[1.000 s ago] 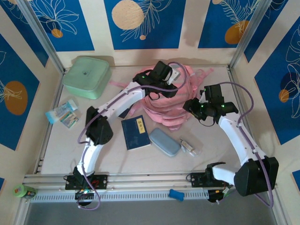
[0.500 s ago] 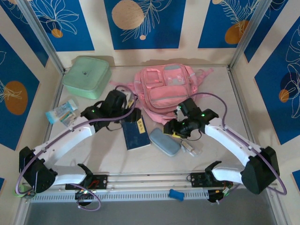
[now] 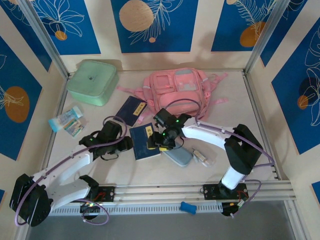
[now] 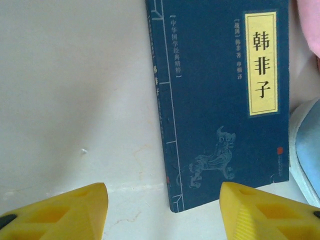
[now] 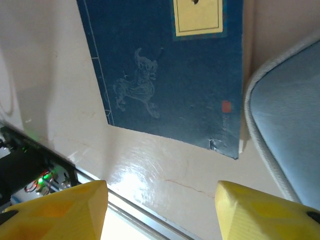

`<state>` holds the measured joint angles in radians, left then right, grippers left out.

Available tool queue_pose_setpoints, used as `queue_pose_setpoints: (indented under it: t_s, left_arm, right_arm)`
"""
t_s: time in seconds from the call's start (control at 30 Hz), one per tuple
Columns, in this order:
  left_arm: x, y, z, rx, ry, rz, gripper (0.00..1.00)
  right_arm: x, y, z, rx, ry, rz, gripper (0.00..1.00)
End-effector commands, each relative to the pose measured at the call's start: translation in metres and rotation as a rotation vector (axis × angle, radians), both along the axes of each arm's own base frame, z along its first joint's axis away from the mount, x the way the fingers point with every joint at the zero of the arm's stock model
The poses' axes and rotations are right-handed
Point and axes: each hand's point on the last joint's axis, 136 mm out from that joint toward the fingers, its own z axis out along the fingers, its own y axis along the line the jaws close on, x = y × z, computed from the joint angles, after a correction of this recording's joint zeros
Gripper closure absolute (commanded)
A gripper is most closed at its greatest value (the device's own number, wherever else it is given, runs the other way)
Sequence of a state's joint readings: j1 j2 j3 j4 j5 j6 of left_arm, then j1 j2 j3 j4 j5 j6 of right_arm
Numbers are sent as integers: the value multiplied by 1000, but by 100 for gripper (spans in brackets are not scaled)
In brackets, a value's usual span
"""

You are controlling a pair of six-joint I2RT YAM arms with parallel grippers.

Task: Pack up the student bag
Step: Pick up the book from the center of the table.

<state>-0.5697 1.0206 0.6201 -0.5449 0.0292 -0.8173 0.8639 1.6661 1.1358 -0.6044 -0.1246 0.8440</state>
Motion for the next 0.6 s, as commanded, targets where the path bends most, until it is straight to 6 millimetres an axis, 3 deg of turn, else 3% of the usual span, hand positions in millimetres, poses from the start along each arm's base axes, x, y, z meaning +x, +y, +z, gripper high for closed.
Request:
queue_pose_setpoints:
  t_s: [0.0, 0.1, 0.37, 0.43, 0.57]
  left_arm:
    - [3, -3, -1, -60, -16, 36, 40]
    - [1, -3, -8, -66, -4, 44, 40]
    - [-1, -5, -19, -78, -1, 33, 39]
    - [1, -6, -21, -84, -1, 32, 39]
    - [7, -10, -24, -82, 2, 32, 40]
  right_arm:
    - [2, 2, -13, -56, 7, -38, 39]
    - [4, 2, -21, -71, 11, -54, 38]
    - [26, -38, -37, -222, -58, -132, 31]
    - [31, -36, -33, -219, -81, -124, 29]
    - [22, -14, -23, -196, -84, -68, 28]
